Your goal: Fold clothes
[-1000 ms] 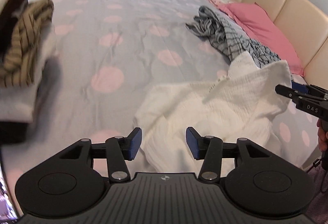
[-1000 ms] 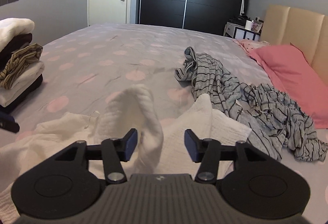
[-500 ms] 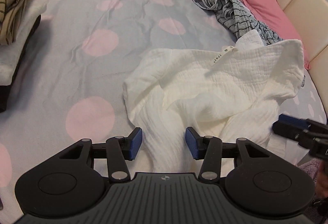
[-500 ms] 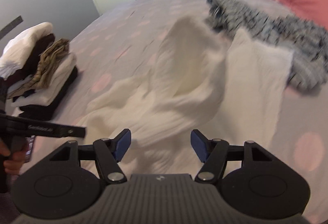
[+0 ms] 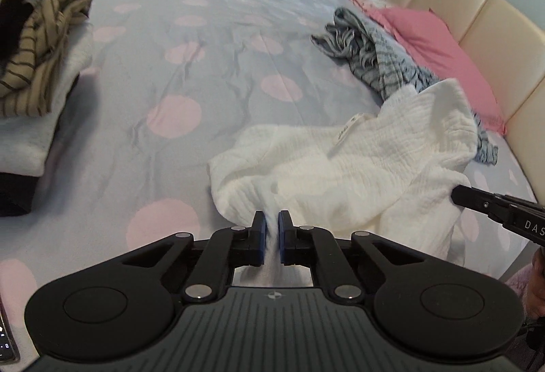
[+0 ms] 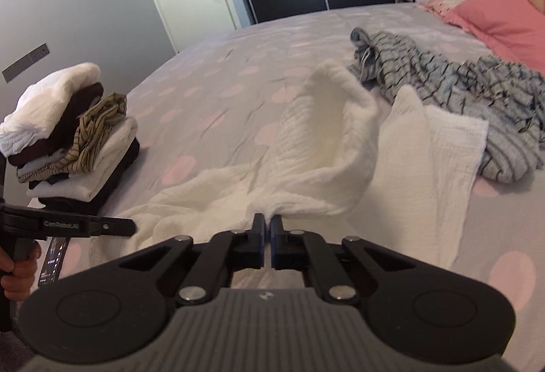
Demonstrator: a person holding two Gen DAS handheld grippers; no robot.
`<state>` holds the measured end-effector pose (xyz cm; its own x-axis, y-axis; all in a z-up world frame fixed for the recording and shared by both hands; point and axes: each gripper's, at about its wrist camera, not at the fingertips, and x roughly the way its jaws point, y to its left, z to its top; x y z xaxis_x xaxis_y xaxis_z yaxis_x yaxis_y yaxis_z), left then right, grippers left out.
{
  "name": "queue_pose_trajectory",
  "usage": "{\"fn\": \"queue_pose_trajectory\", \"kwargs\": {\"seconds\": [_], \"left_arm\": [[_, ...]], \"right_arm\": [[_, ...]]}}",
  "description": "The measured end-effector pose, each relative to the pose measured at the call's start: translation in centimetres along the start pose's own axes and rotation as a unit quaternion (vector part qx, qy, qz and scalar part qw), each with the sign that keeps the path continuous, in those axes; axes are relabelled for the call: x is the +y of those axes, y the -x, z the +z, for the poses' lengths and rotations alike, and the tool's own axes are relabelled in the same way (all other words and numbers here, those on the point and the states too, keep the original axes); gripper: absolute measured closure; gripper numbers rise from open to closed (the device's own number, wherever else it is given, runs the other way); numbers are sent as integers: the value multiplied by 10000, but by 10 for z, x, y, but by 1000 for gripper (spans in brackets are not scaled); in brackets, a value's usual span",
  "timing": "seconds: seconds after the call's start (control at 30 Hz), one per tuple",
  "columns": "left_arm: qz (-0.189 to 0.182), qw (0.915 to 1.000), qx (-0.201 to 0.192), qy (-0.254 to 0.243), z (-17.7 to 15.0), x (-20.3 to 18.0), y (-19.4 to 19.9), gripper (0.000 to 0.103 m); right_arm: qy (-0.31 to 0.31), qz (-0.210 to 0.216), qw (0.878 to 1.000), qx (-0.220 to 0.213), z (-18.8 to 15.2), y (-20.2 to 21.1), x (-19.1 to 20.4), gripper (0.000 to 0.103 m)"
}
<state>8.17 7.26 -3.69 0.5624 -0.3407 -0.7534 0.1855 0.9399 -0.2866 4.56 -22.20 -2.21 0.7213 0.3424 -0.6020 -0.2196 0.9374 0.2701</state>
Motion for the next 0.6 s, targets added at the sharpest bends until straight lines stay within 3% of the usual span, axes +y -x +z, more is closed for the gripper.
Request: {"fn": "queue_pose_trajectory", "kwargs": {"seconds": [0.2, 0.4, 0.53, 0.6], "left_arm": [[128, 9992, -385, 70, 9, 5, 31, 99], [437, 9966, -680, 137, 21, 20, 61, 101], [654, 9956, -656, 154, 23, 33, 69, 101], [775, 9956, -517, 131, 22, 37, 67, 101]], "right_arm": [[35, -324, 9992, -212, 25, 29, -19, 99], [686, -1091, 9914, -245, 49, 64, -50, 99], [879, -1668, 9820, -112, 60, 82, -82, 100], [959, -1867, 9776, 152, 62, 82, -97, 100]]}}
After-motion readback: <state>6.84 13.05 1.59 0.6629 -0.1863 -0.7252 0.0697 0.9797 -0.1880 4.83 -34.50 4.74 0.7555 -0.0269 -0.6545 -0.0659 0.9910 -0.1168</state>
